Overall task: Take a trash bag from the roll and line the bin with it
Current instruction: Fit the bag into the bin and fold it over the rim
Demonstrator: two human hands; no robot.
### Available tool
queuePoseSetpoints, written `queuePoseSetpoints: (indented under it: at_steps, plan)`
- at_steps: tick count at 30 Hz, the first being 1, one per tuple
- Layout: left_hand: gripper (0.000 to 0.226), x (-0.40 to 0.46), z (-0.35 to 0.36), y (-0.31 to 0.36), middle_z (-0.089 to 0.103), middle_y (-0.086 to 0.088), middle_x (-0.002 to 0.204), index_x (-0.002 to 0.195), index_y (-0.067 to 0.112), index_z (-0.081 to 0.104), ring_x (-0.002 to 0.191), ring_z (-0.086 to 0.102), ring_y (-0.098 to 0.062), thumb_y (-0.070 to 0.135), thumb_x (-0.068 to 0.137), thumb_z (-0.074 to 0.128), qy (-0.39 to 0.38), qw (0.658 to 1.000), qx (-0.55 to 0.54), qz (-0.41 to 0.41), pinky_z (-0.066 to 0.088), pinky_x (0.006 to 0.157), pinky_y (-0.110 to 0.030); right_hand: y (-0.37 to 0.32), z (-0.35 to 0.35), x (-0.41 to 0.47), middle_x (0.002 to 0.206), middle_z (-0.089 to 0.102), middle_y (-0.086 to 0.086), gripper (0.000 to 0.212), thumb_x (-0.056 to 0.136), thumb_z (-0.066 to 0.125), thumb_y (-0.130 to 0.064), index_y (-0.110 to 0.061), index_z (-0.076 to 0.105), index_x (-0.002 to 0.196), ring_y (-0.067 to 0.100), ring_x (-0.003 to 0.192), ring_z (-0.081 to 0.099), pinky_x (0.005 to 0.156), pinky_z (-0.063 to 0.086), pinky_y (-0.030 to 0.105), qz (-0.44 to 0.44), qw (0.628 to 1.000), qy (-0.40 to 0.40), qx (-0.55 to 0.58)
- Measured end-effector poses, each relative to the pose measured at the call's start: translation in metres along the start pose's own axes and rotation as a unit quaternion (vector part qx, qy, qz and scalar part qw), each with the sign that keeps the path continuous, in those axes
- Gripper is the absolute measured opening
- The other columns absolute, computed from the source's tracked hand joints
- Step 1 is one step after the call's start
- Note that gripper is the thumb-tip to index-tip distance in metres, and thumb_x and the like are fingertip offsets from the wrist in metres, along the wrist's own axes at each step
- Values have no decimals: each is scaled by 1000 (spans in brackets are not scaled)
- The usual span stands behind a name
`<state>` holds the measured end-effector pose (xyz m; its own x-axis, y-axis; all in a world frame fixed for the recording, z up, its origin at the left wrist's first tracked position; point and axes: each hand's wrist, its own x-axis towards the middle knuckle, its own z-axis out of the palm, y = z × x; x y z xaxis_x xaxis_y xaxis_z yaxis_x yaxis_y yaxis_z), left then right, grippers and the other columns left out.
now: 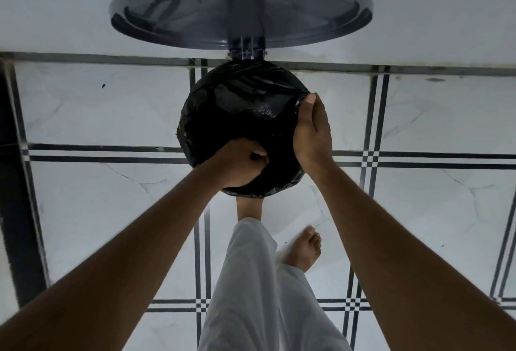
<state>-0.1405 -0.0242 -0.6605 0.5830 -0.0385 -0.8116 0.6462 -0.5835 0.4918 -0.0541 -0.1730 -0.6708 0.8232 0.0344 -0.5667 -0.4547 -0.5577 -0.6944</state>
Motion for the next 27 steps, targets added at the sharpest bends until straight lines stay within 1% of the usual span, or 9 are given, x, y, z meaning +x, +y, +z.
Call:
queuePoseSetpoints:
  at_steps: [3, 7, 10, 13, 15, 18, 20, 24, 27]
  plan:
    - [47, 36, -17, 12, 62, -16, 151, 152, 17, 58, 138, 58, -36, 30, 108, 56, -18, 995, 94, -43, 44, 112, -36, 2, 0, 1, 124, 57, -21, 58, 119, 20, -54, -23, 57, 151, 3, 116, 54, 109, 38, 26, -5, 1000, -4, 12]
    - [54, 71, -58, 38, 44, -5, 168, 163, 22, 46, 153, 43, -27, 45, 114, 47, 33, 996, 81, 2, 26, 121, -27, 5, 4, 7, 115, 62, -24, 60, 118, 18, -59, -24, 60, 142, -7, 109, 59, 103, 41, 18, -2, 1000, -3, 6]
    - [63, 80, -71, 43, 31, -5, 176, 169, 26, 34, 161, 29, -29, 56, 114, 36, 2, 996, 86, -27, 18, 130, -40, 11, 6, 10, 114, 72, -13, 62, 114, 19, -66, -25, 62, 132, 6, 113, 69, 108, 54, 40, -8, 1000, -4, 8]
    - [51, 71, -60, 36, 48, -13, 166, 161, 20, 48, 152, 44, -35, 43, 115, 43, -5, 995, 87, -38, 30, 123, -39, 10, -4, 11, 104, 59, -27, 64, 119, 18, -57, -17, 58, 149, -23, 98, 58, 94, 37, 9, 8, 999, -20, 26]
    - [47, 54, -42, 28, 57, -15, 158, 155, 18, 57, 146, 51, -35, 38, 113, 50, -7, 997, 63, -44, 36, 117, -34, 6, -10, 10, 108, 54, -28, 64, 120, 19, -53, -13, 54, 155, -29, 92, 53, 87, 31, 0, 10, 999, -34, 18]
    - [38, 15, -15, 13, 68, -8, 145, 146, 20, 66, 135, 61, -30, 28, 111, 53, 27, 999, 9, -46, 38, 101, -22, -2, -10, 6, 146, 66, -9, 74, 115, 22, -66, -16, 44, 165, 3, 136, 60, 120, 42, 29, 17, 1000, -18, -6]
    - [40, 3, -4, 4, 67, -8, 146, 150, 25, 62, 134, 63, -31, 31, 112, 50, 51, 998, 0, -39, 40, 101, -24, -5, -9, 4, 168, 53, 1, 83, 110, 22, -73, -20, 35, 172, 23, 157, 47, 131, 36, 49, 17, 1000, -13, -17]
    - [47, 32, 6, -3, 60, -20, 152, 153, 14, 55, 142, 55, -39, 39, 115, 43, 56, 996, -3, -74, 41, 114, -36, -4, -1, 2, 141, 66, -7, 79, 110, 17, -72, -19, 50, 158, 19, 134, 59, 126, 43, 55, 5, 1000, -14, -24]
    - [52, 75, 14, -8, 50, -25, 160, 156, 5, 50, 150, 46, -39, 35, 116, 39, 44, 995, 20, -92, 33, 121, -40, 9, 8, 7, 160, 59, 2, 94, 102, 10, -86, -22, 46, 161, 28, 151, 51, 126, 39, 62, -2, 999, 7, -50]
